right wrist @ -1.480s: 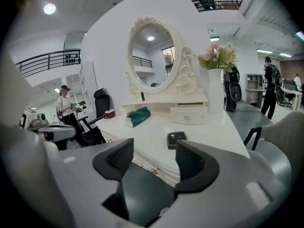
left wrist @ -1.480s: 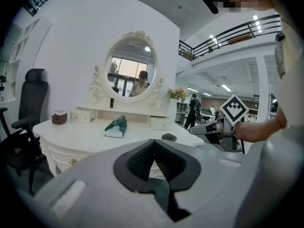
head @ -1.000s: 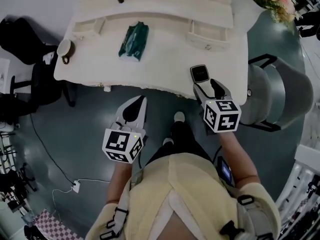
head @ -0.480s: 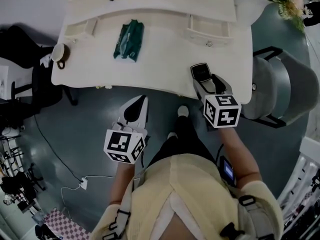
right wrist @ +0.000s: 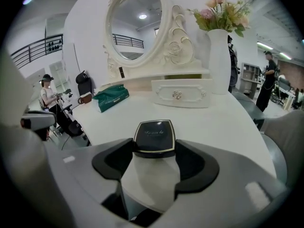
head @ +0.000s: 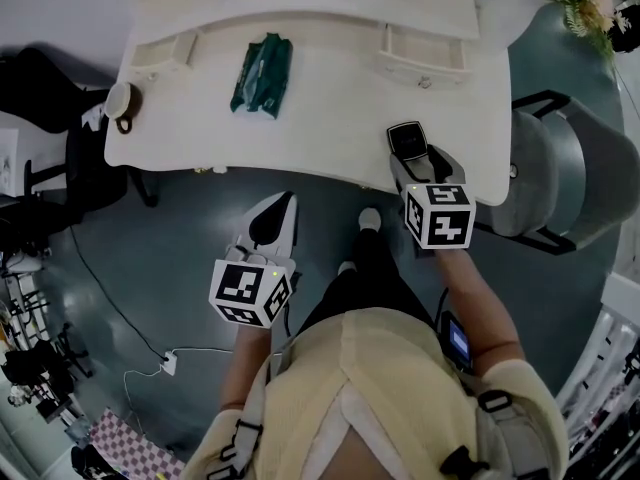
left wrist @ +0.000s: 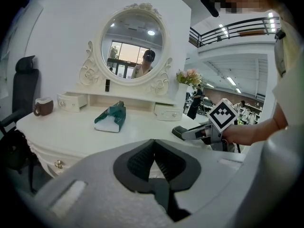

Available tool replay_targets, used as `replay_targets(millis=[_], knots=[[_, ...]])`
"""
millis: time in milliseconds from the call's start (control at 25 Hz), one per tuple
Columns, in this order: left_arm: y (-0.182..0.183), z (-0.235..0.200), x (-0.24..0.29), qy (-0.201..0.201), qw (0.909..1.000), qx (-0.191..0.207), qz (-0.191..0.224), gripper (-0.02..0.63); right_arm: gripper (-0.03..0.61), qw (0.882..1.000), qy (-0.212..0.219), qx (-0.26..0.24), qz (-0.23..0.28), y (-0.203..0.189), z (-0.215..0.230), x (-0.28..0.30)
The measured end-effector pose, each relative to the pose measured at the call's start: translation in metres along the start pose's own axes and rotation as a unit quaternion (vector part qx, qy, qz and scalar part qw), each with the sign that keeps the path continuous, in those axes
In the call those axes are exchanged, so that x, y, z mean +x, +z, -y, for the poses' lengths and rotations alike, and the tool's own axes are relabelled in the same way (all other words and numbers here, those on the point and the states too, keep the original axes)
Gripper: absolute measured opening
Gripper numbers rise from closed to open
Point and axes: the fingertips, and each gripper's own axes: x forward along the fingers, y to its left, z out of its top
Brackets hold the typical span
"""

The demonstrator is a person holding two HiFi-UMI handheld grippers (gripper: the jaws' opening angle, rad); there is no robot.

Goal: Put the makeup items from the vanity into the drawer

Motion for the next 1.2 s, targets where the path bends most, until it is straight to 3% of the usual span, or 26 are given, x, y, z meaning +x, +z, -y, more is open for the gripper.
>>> replay_targets(millis=[280, 800, 1200], knots=[[0.004, 0.004, 0.0, -0.007, 1.0, 0.002, 0.004, 0.0, 0.278, 1.0, 0.004, -0.011, -0.003, -0.002, 0.001, -0.002], [0.033, 0.014, 0.023, -0.036, 0.9991, 0.016, 0.018, 0.0, 0.278, 0.998, 0.054, -0.038, 0.02, 0.011, 0.003, -0.014], [0.075, 0.017, 0.057, -0.037, 0.997, 0.004, 0.068, 0.0, 0.278, 0.993, 0.087, -0.059, 0.054, 0.048, 0.005, -0.029]])
